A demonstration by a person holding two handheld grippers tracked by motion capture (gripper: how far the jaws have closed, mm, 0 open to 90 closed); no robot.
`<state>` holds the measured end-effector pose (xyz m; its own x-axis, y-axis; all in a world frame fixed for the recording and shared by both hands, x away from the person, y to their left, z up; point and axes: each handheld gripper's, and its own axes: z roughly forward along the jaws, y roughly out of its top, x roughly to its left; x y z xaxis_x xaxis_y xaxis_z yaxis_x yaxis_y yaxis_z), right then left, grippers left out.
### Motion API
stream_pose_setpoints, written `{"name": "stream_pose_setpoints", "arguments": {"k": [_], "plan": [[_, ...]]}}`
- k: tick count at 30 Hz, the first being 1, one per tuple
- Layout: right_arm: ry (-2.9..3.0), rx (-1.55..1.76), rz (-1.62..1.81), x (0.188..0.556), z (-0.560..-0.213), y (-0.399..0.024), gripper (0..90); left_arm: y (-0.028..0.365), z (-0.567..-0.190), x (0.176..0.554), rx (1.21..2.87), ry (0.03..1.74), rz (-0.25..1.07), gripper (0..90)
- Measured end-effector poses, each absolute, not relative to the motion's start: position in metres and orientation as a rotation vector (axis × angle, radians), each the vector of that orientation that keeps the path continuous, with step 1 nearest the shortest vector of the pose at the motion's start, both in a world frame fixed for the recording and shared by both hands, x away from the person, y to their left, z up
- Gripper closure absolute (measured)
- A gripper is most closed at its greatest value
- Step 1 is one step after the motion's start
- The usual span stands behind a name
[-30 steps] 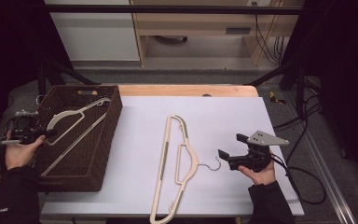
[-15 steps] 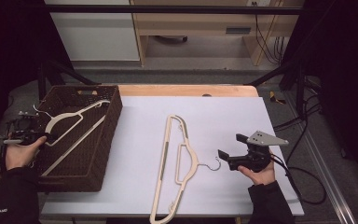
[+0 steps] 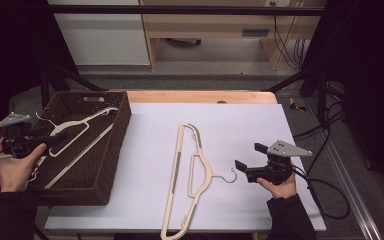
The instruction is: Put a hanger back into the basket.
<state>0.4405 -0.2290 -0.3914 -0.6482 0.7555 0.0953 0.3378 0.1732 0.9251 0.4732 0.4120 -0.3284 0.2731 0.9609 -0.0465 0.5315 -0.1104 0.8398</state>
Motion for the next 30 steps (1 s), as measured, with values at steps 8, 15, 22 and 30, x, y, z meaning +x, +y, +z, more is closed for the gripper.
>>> {"name": "stream_pose_setpoints", "arguments": {"k": [8,15,22,30], "plan": [[2.064,1.026,1.491,0.438,-0.390,-0.231,6.3,0.364,-0.313,0.438,1.651,1.131,0.708,11.8],[2.085,1.011,1.476,0.439,-0.393,-0.228,6.8,0.318,-0.321,0.426,1.646,1.000,0.661,7.1],[2.093,1.008,1.481,0.440,-0.395,-0.227,7.6,0.281,-0.340,0.419,1.668,0.926,0.632,6.3],[2.129,1.006,1.461,0.443,-0.402,-0.221,9.4,0.246,-0.364,0.411,1.729,0.863,0.546,6.7]]}}
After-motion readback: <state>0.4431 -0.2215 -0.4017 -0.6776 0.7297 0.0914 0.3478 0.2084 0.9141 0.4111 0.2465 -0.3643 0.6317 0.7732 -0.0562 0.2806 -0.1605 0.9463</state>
